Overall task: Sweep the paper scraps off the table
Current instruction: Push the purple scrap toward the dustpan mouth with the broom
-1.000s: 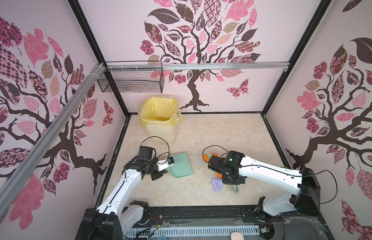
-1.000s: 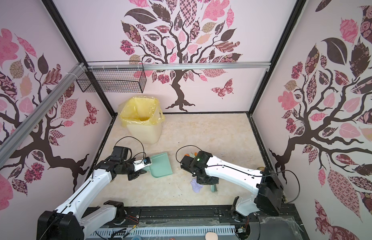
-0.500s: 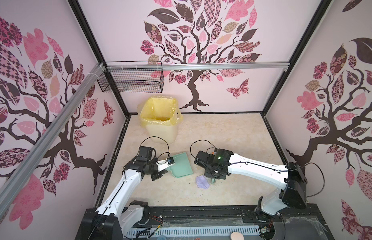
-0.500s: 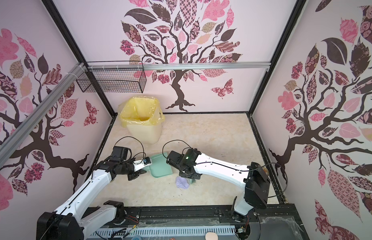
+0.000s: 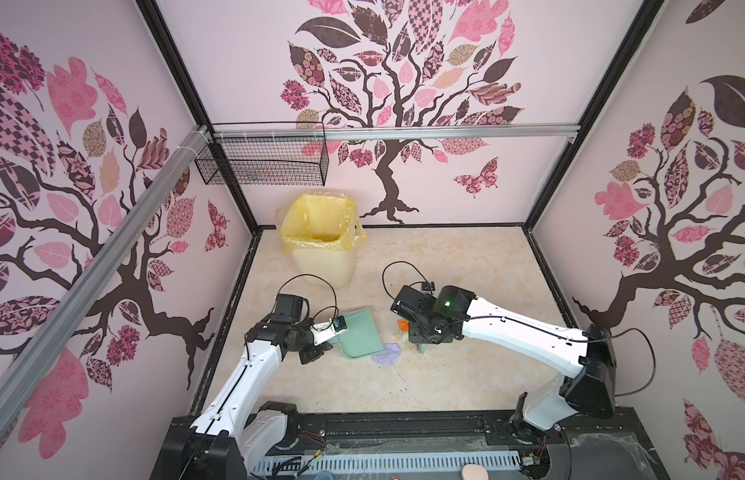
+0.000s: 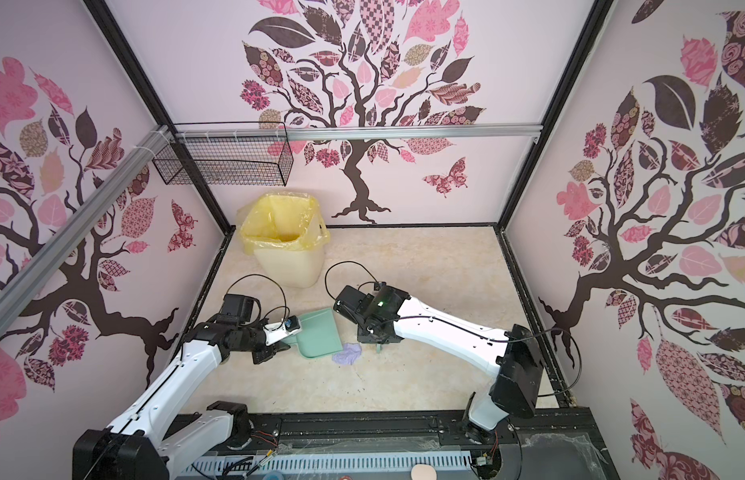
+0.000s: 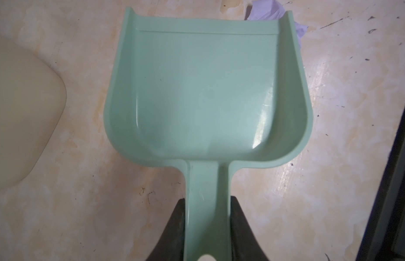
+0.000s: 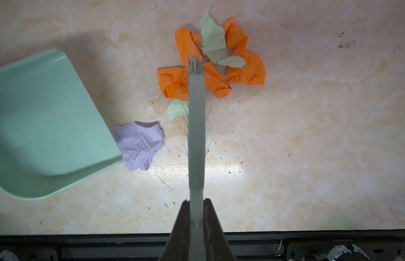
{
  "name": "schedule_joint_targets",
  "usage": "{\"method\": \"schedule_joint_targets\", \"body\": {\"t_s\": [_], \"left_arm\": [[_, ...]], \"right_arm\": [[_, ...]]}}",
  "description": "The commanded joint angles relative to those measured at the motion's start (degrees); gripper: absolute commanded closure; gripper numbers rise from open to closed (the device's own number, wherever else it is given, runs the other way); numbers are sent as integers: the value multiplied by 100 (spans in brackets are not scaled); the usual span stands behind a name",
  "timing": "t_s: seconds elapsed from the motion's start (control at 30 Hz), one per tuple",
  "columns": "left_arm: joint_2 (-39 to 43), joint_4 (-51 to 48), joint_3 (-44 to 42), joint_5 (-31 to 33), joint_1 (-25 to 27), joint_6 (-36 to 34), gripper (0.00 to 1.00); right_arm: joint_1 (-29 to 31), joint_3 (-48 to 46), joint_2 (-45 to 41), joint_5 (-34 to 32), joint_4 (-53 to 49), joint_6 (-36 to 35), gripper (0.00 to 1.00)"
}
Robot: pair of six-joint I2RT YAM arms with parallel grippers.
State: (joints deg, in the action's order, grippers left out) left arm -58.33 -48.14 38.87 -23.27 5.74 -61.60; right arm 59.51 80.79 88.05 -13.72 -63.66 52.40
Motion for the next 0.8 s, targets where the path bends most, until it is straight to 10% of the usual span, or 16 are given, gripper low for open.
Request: {"method": "schedule_joint_targets", "body": {"t_s": [0.0,0.33,0.77], "left_arm": [[117,-440,476,-297,-264,-327,100],[577,-1093,175,335,-706,-1565,100],[1515,-1894,-495,528,-425,-1442,100]], "right_arm": [[35,55,-636,578,-43,-929,100],[35,239,-474,1859,530,-2184,100],[-494,282,550,2429,715,-3858,100]]}}
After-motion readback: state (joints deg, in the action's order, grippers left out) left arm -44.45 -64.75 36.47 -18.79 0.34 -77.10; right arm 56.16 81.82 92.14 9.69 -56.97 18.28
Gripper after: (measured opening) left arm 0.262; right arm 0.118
